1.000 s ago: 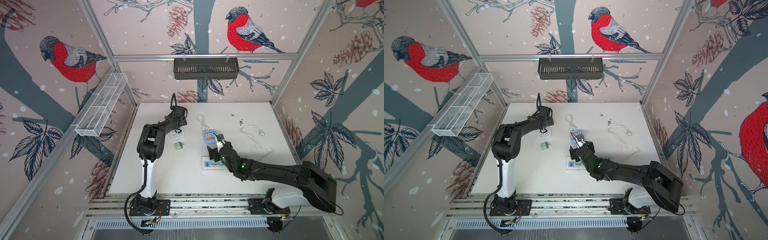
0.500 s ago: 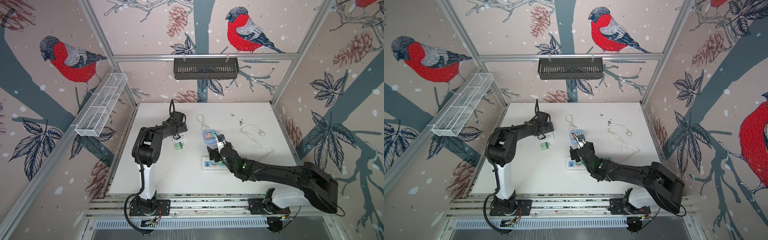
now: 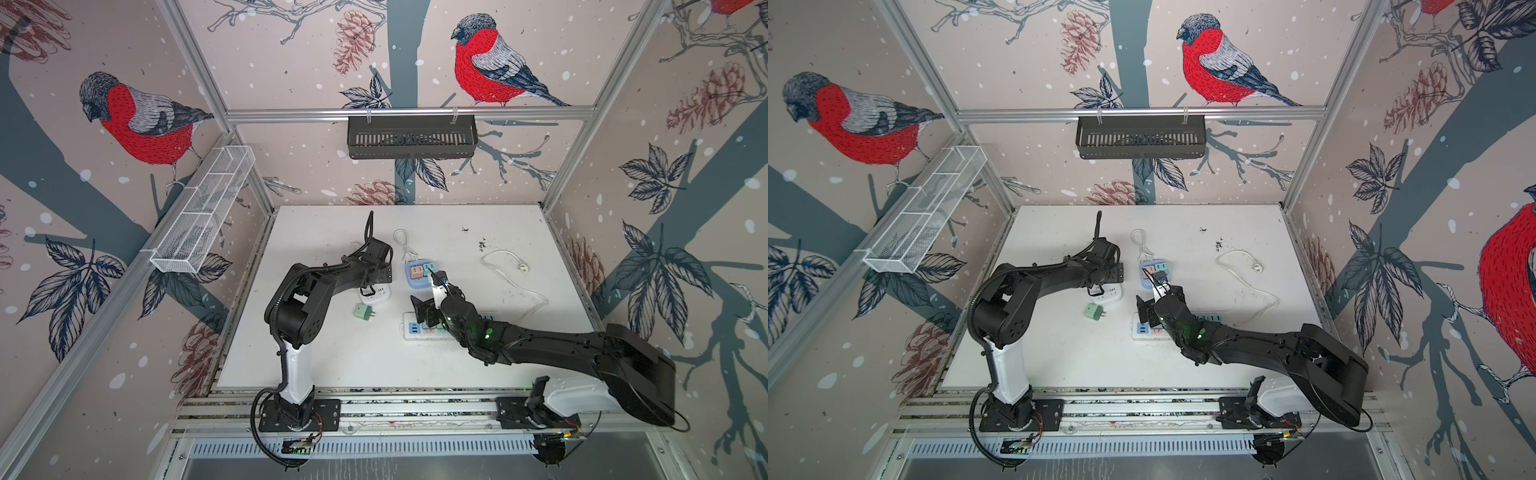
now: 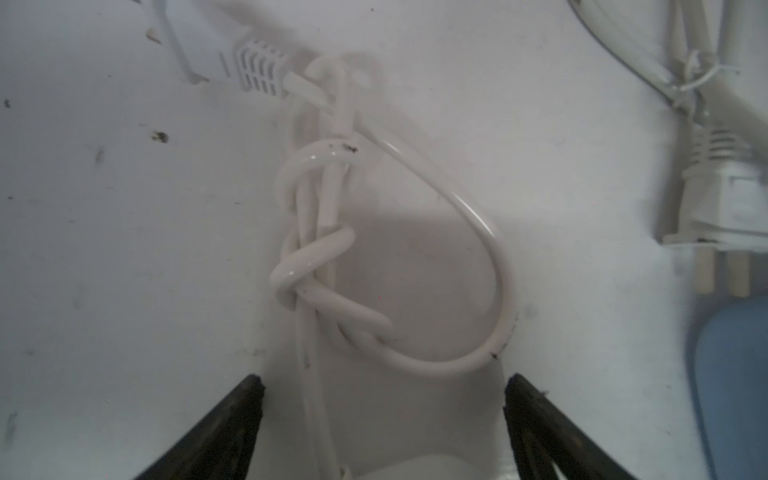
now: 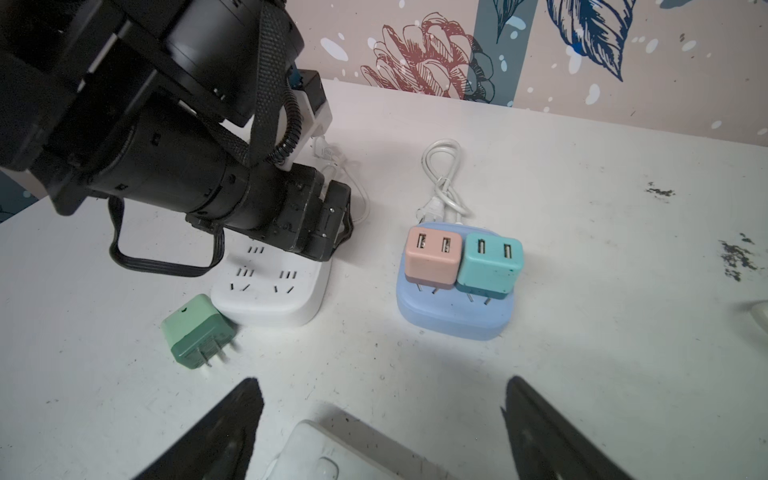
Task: Insert the plug
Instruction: 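Lower the right gripper onto the green adapter while the left arm draws back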
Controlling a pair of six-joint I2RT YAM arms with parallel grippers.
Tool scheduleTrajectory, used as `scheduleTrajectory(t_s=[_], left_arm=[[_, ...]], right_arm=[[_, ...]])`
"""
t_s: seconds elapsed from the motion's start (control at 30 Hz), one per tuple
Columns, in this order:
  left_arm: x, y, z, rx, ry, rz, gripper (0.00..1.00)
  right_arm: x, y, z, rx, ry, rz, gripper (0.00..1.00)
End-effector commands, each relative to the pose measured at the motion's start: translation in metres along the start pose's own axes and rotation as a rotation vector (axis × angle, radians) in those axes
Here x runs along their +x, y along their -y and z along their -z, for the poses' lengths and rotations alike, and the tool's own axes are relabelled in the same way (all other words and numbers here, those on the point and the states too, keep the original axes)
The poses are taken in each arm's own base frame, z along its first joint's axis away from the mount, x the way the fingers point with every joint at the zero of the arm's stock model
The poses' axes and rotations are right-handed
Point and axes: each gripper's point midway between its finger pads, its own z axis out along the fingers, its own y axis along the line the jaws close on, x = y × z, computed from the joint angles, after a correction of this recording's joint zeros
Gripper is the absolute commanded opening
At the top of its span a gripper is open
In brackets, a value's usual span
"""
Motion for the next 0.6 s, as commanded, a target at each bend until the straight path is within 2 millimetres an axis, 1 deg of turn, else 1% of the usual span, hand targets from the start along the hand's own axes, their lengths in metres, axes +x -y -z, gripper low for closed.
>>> scheduleTrajectory(t_s=[0.0,0.17,0.23,0.33,0.43,0.5,0.53,0.57], left_arm=[[0.020,0.008,0.007,0.046,-0.053,-0.008,0.90],[0.018,0.010,0.029,0.078,-0.016,0.002,0.90],[0.012,0.010,0.040,0.087,0.009,0.001,0.91],[-0.002,0.006,0.060,0.081,0.064,-0.004,0.92],[-0.018,-0.006,0.087,0.040,0.133,0.001,0.95],[-0.032,-0.014,0.114,0.027,0.208,0.017,0.96],[-0.030,-0.022,0.123,0.015,0.232,0.027,0.96],[-0.031,-0.029,0.136,0.011,0.275,0.045,0.96]], right_arm=[[-0.008,-0.012,0.003,-0.046,0.042,0.023,0.90],[-0.010,-0.028,0.011,-0.092,0.069,0.084,0.87],[-0.011,-0.034,0.015,-0.110,0.081,0.102,0.87],[-0.012,-0.044,0.021,-0.143,0.099,0.130,0.87],[-0.012,-0.053,0.026,-0.167,0.110,0.158,0.87],[-0.012,-0.059,0.029,-0.181,0.114,0.175,0.87],[-0.012,-0.061,0.030,-0.186,0.116,0.182,0.87],[-0.011,-0.063,0.031,-0.193,0.116,0.190,0.87]])
